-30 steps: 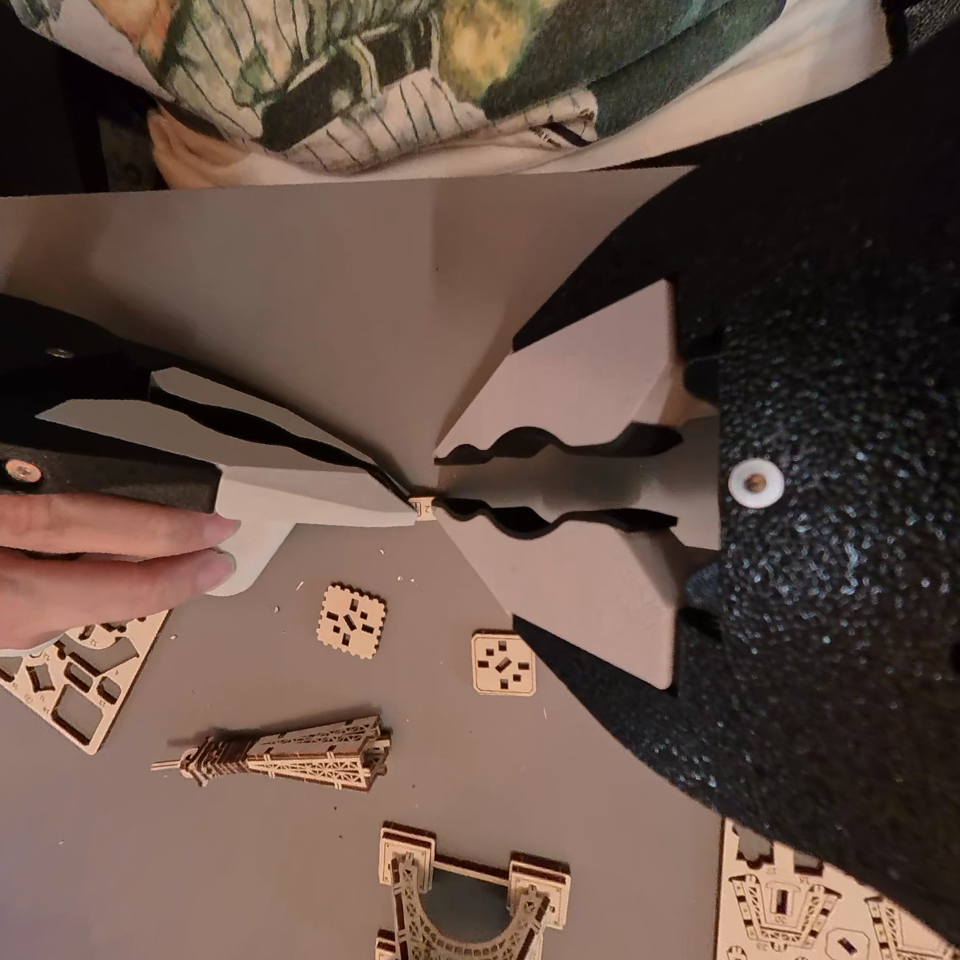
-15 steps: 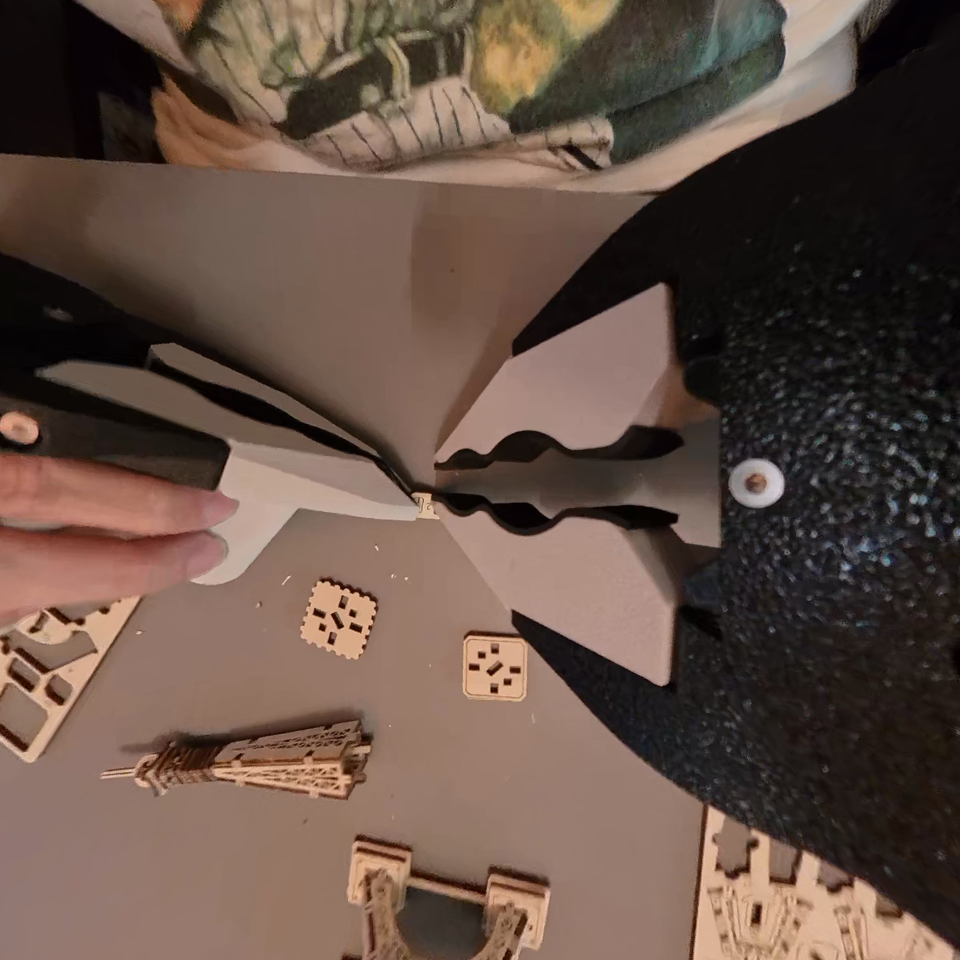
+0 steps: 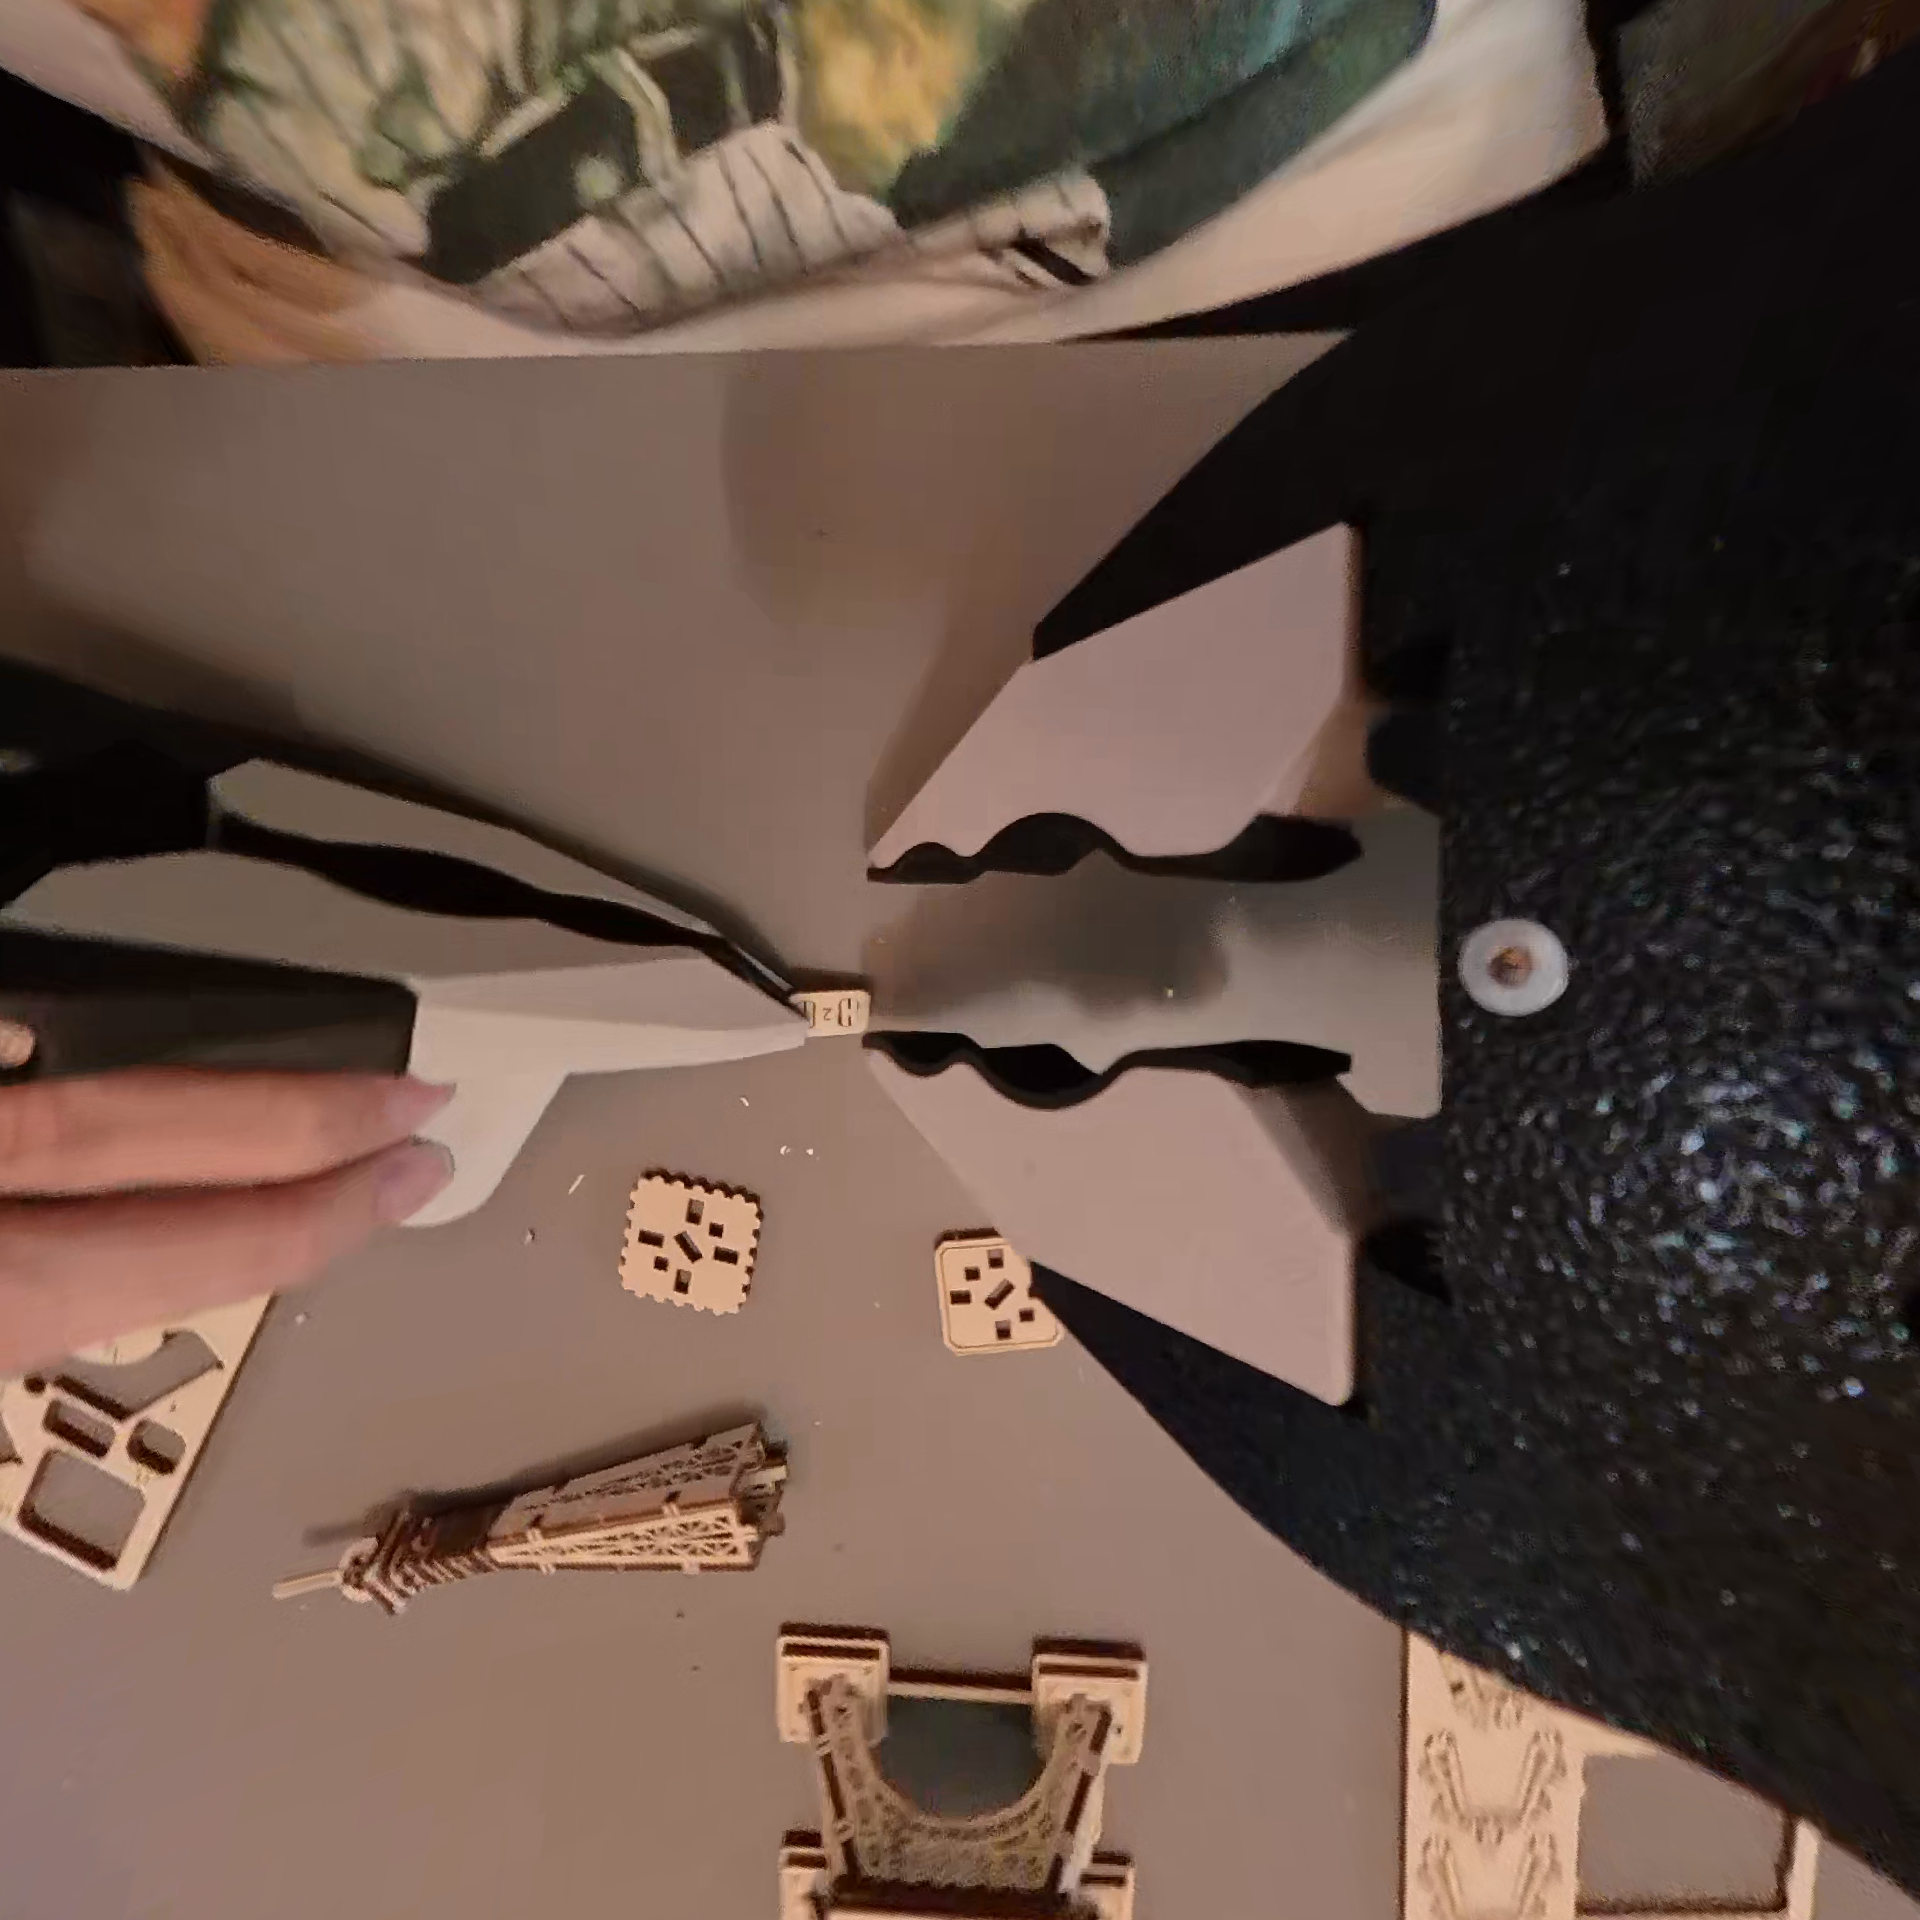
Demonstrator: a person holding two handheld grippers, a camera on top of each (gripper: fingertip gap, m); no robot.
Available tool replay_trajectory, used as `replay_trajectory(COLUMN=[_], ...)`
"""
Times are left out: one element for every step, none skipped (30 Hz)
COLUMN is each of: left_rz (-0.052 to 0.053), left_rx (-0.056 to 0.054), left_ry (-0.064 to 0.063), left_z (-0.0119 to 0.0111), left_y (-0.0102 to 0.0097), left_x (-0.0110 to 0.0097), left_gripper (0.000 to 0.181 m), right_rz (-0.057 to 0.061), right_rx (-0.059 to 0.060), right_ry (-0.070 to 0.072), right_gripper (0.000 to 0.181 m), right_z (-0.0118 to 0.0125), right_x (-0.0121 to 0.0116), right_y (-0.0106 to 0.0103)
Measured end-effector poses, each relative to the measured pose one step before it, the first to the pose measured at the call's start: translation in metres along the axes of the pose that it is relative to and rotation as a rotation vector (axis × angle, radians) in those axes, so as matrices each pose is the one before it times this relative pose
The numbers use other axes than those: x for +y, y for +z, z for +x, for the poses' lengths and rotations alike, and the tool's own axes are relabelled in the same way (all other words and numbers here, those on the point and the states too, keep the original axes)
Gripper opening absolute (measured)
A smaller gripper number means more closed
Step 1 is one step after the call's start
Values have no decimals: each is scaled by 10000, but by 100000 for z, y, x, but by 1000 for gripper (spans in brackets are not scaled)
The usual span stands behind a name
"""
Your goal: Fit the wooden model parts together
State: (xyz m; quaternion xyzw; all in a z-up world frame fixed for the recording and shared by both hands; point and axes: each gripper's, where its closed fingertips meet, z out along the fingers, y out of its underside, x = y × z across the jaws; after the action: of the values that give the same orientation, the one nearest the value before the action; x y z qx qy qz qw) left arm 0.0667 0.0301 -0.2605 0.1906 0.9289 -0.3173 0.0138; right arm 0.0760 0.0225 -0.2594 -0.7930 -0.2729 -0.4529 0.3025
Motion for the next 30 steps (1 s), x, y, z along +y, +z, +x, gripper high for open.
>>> replay_trajectory(left_rz=[-149, -71, 47, 96, -40, -112, -88, -117, -140, -132, -95, -52, -40, -58, -87, -109, -102, -37, 15, 80, 100, -35, 138, 92, -116, -439, -505, -304, -53, 40], left_rx=[-1, 82, 111, 77, 40, -2, 32, 108, 152, 123, 129, 148, 154, 131, 112, 111, 120, 126, 116, 110, 122, 353, 122, 115, 25, -159, -49, -221, -338, -239], left_ry=[385, 310, 196, 145, 178, 234, 221, 160, 135, 178, 296, 357, 387, 457, 542, 549, 512, 422, 320, 307, 279, 263, 168, 291, 259, 178, 288, 347, 357, 332], left_z=[43, 112, 81, 18, -19, -31, 48, 126, 133, 32, 12, 19, 4, -8, -23, -28, -56, -55, -59, -19, 32, 373, 50, 0, -171, -455, -291, -468, -572, -408], left_y=[165, 177, 118, 49, 28, 5, 7, 11, -6, -14, -7, 17, 7, 2, -19, -20, 3, 23, 35, 23, 15, 90, 49, -11, 4, -22, -110, -154, -191, -118], left_x=[94, 45, -102, -185, 12, 91, 12, 0, 37, 34, 10, -33, -39, -22, -28, 5, 7, -32, -28, -57, -13, 268, 24, 10, 93, 390, 521, 316, 43, -40], left_gripper=[26, 25, 24, 23, 22, 21, 20, 18, 18, 18, 18, 18, 18, 19, 19, 20, 21, 21, 20, 20, 20, 0, 0, 0, 0, 0, 0, 0, 0, 1], right_rz=[83, 76, 36, 23, 34, 19, 40, 66, 73, 88, 129, 180, 217, 214, 176, 132, 74, 58, 132, 93, -13, -97, -260, -165, -86, 5, -9, -17, -3, -11], right_rx=[-4, -17, -21, -20, -27, -26, -48, -70, -57, -61, -90, -138, -164, -134, -96, -36, 30, 55, 57, -18, 5, 47, 73, -36, -40, -40, -25, -27, 4, 40], right_ry=[137, 155, 111, 84, 54, 66, 83, 42, 50, 125, 173, 196, 224, 246, 194, 91, 42, 47, 138, 207, -17, -256, -269, -263, -83, 56, 63, -10, -17, 1], right_gripper=[1, 1, 1, 1, 1, 1, 1, 1, 1, 1, 1, 1, 1, 1, 1, 1, 1, 1, 1, 1, 1, 0, 1, 1, 1, 1, 1, 1, 1, 1], right_z=[29, 51, 39, 12, -26, -18, -35, -51, -29, 4, 11, -8, -22, 18, 37, 20, 12, 46, 77, -42, -69, -42, 21, -41, -6, 17, 1, -53, -61, -17], right_x=[-30, -26, 14, 15, -28, 7, -33, -58, -54, -25, -20, -18, -20, 26, 0, -16, -34, -81, -175, -33, 106, 110, 350, 229, 135, 9, 11, -19, -48, 10], right_y=[-29, -20, 1, -1, -8, 4, 7, -16, -2, -16, -26, -59, -92, -115, -127, -127, -120, -144, -156, -112, -64, -35, 16, 2, 1, -14, -45, -78, -92, -88])
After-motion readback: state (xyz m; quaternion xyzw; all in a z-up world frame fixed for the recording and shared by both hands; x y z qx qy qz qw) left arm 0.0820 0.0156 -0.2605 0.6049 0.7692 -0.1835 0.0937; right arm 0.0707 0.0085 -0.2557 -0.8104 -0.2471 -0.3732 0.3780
